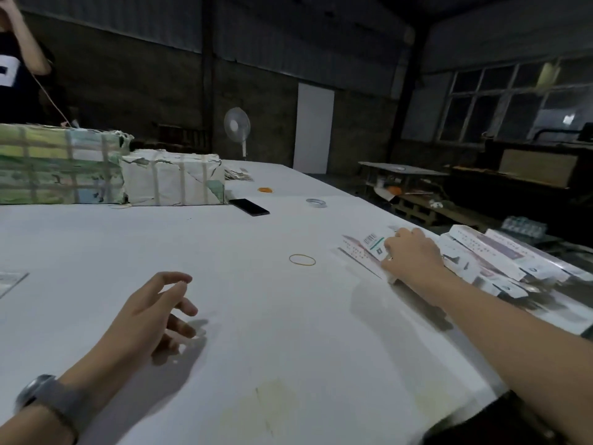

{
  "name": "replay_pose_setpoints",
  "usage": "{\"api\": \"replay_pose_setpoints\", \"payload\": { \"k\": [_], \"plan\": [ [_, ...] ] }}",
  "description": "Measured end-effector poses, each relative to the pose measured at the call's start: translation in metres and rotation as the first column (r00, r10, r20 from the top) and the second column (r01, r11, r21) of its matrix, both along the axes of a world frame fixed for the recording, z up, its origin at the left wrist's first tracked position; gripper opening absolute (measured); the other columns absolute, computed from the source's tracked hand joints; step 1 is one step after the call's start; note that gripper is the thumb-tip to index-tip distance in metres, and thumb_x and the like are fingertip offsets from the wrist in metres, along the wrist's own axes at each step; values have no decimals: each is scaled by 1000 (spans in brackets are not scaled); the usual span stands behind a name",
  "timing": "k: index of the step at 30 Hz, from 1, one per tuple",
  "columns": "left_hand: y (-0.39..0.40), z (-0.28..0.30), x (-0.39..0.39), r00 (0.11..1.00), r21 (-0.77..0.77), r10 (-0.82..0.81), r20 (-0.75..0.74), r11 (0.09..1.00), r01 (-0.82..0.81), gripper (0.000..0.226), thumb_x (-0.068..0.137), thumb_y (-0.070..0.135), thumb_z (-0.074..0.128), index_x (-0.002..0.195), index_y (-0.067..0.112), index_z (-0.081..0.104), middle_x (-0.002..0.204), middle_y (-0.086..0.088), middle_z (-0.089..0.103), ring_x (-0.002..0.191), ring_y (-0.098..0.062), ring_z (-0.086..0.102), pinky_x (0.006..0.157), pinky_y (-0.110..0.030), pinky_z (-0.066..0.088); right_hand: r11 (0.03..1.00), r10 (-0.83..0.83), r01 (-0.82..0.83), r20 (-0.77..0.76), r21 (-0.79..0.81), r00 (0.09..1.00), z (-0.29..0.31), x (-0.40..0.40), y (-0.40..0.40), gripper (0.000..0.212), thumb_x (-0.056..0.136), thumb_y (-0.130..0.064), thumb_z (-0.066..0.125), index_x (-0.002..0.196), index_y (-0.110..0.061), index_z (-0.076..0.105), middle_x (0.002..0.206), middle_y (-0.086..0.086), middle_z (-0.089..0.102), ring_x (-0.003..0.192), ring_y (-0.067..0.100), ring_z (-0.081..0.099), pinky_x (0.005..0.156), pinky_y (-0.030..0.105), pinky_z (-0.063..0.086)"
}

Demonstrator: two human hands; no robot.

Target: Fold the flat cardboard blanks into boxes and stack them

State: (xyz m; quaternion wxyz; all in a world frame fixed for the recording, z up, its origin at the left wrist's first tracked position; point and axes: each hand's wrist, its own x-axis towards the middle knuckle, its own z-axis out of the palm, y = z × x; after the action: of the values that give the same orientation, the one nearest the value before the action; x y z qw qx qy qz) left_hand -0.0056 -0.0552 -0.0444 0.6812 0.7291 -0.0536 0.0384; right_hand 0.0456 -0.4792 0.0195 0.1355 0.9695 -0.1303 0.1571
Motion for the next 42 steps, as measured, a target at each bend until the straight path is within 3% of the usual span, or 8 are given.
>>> {"api": "replay_pose_setpoints", "payload": {
  "k": [4, 9, 18, 25, 28, 31, 37, 42],
  "plan": [
    [-1, 1, -1, 1000, 13, 7, -14, 1000, -6, 25, 104, 27, 51, 91, 36, 70, 81, -10, 67, 59, -36, 60, 47, -27, 31, 994, 57, -55, 21, -94, 998, -5, 16, 10, 31, 93, -29, 53, 122, -28, 63, 123, -1, 48, 114, 24, 42, 92, 35, 44],
    [-2, 1, 0, 1000, 35, -3, -31, 999, 4, 25, 103, 22, 53, 90, 33, 71, 77, -8, 67, 53, -33, 57, 44, -24, 29, 929, 288, -304, 104, 210, 952, -13, 18, 85, 29, 92, -40, 58, 118, -29, 65, 127, -5, 51, 121, 21, 42, 89, 35, 41],
    [6, 4, 8, 985, 248, 138, 99, 956, -158, 23, 99, 15, 52, 91, 28, 68, 70, 4, 70, 61, -14, 70, 45, -18, 45, 427, 631, -666, 326, 612, 704, -30, -9, 285, 20, 89, -37, 59, 104, -30, 71, 106, -8, 62, 98, 13, 56, 86, 33, 46],
    [41, 15, 10, 888, 605, 338, 312, 650, -460, 19, 90, 19, 50, 97, 32, 64, 84, 13, 65, 88, -19, 62, 68, -32, 46, 220, 558, -765, 565, 605, 607, -68, -17, 322, 20, 89, -20, 57, 101, -25, 72, 90, -14, 68, 76, 8, 60, 76, 31, 50],
    [68, 28, 11, 795, 667, 409, 447, 440, -602, 28, 92, 20, 50, 117, 28, 61, 103, 7, 61, 108, -22, 52, 74, -34, 41, 181, 587, -777, 568, 603, 577, -70, -18, 316, 21, 84, -23, 54, 94, -28, 72, 80, -19, 65, 74, 8, 60, 71, 28, 49],
    [114, 39, 8, 667, 711, 525, 528, 156, -686, 43, 90, 17, 55, 133, 22, 54, 132, -8, 56, 128, -33, 42, 104, -46, 36, 161, 610, -774, 555, 612, 566, -73, -17, 315, 22, 87, -10, 62, 91, -30, 71, 77, -19, 63, 72, 7, 60, 70, 28, 48],
    [165, 27, 5, 619, 901, 747, 242, 65, -429, 66, 92, 28, 51, 150, 14, 25, 158, -21, 30, 152, -43, 5, 121, -59, 7, 138, 655, -763, 520, 631, 548, -73, -16, 316, 25, 87, -10, 63, 88, -34, 68, 76, -16, 63, 72, 7, 60, 72, 33, 50],
    [170, 15, 11, 694, 973, 693, 197, -54, -223, 57, 91, 16, 46, 146, 18, 33, 146, -16, 49, 143, -40, 30, 120, -58, 15, 139, 677, -768, 506, 625, 535, -74, -16, 317, 23, 86, -9, 63, 89, -31, 70, 76, -16, 64, 72, 7, 61, 71, 32, 50]
  ]
}}
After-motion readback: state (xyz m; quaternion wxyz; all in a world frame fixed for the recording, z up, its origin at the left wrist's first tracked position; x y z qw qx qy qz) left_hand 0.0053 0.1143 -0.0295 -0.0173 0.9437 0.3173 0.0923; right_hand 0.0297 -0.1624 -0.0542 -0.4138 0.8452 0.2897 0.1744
